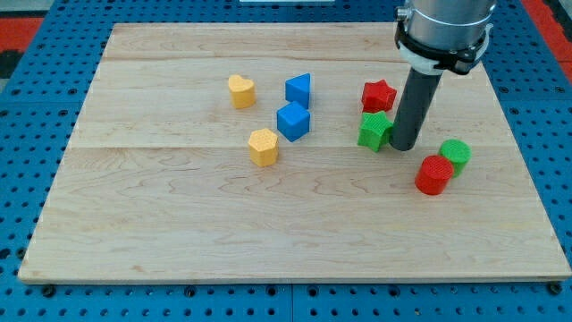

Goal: Move your arm towards the green circle

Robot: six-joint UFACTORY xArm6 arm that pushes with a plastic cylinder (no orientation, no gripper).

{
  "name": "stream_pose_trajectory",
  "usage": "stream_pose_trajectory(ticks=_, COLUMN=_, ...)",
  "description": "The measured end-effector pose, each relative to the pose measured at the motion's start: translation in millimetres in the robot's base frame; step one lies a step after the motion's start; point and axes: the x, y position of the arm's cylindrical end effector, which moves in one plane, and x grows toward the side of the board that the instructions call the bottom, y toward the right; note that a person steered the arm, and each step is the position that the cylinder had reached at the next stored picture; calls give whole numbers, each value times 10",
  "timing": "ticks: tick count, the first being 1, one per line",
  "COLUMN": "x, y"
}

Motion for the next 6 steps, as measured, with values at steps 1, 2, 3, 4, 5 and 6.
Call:
stream_pose_trajectory(ticks=1, x=183, y=-133)
stream_pose_trajectory(ticks=2, x=269, y=-551)
stream_pose_trajectory(ticks=3, x=271, y=-895)
stream_pose_trajectory(ticks=4, x=531, y=-895)
stream_pose_trajectory(ticks=5, x=880, y=-943)
stream_pose_trajectory(ticks=6, x=1108, y=-882)
